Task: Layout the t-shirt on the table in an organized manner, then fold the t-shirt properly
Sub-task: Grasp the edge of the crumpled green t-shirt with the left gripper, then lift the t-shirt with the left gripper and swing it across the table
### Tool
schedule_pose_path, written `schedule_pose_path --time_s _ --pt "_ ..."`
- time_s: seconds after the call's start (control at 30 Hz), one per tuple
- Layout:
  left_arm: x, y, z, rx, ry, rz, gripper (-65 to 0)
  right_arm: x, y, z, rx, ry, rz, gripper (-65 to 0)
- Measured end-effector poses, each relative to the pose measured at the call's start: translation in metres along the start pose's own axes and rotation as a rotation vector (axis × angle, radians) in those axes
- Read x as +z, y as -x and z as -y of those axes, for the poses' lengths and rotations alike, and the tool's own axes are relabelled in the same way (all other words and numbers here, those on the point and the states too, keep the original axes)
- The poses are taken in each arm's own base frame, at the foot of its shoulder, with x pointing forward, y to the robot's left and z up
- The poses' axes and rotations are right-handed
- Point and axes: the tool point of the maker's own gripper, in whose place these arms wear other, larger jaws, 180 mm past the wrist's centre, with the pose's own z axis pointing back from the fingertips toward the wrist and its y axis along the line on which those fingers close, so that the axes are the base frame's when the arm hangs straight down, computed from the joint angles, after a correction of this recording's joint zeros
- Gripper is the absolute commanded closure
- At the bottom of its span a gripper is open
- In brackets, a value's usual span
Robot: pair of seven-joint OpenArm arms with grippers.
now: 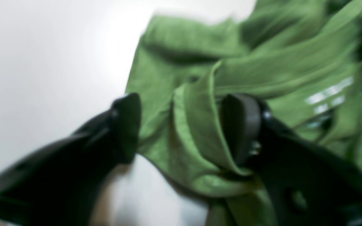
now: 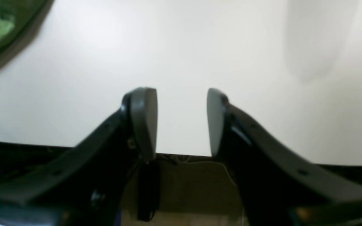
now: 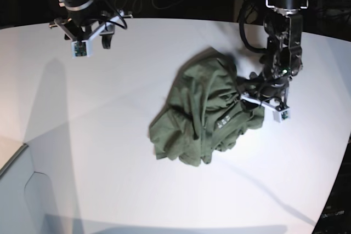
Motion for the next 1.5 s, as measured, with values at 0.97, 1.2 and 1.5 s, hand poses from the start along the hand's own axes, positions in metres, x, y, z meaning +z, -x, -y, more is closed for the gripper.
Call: schedule_pose_path --time_s 0.97,1.2,1.5 --pt "0.023 -0.251 0.141 0.023 0.256 0.474 0.0 -0.004 -0.014 0.033 -0.019 0.09 0.035 -26.2" --pt "0.011 -0.259 0.183 0.066 0.32 0.429 0.0 -0.004 -0.012 0.031 -0.023 0.083 0.028 -26.2" --pt "0.04 -0.306 0.241 0.08 0.428 0.515 0.0 -0.004 -0.012 0.03 -0.023 0.082 0.029 -26.2"
